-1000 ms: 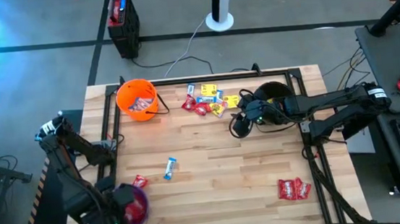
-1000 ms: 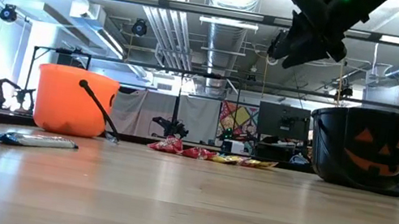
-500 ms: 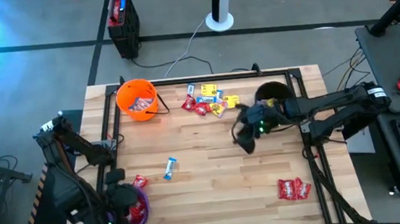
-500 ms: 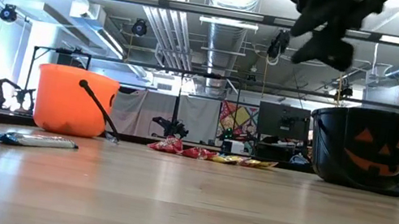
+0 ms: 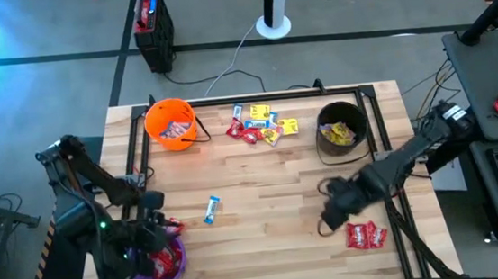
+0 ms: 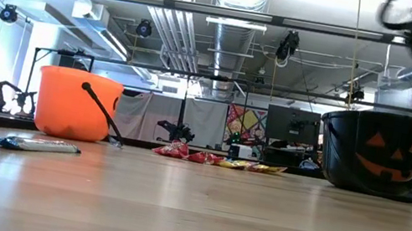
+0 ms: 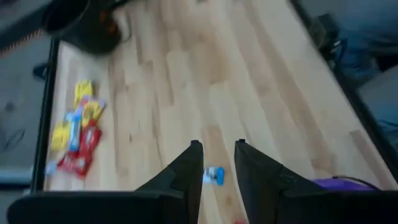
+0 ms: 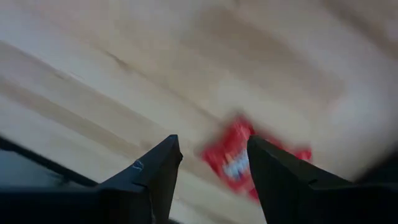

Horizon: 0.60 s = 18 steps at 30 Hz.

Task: Sort candy by brand, put in halloween buckets
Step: Put the red candy into the purple bucket

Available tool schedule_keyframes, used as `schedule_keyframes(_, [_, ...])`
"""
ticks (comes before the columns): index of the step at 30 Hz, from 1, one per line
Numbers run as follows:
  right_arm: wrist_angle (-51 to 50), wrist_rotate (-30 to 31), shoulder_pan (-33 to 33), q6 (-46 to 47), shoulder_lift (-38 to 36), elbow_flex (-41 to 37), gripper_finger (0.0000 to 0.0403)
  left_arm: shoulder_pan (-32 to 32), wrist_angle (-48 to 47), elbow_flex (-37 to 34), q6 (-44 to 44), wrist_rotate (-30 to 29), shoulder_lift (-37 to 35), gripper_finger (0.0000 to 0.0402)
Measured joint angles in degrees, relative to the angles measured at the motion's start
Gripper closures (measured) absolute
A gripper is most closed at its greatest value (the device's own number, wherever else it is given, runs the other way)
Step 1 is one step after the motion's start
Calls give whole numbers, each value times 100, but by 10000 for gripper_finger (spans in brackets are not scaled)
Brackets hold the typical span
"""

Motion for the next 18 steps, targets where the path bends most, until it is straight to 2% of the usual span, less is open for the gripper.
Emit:
schedule_keyframes(4, [38,-246,681,1074,344,-1,221,268,1113,-604,1112,421,-471,325])
schedule_keyframes(8, [67,-232,1018,1672,714,-2,218,633,2170,-1309,2090,662,-998,325])
schedule_keyframes(12, [79,-199,1046,1700,1117,-2,219,961,3061,-1953,2819,680,-1471,325])
schedule_keyframes(18, [234,-184,1042,1320,1730,-4,224,1312,4045,-2488,3303,683,-1907,325])
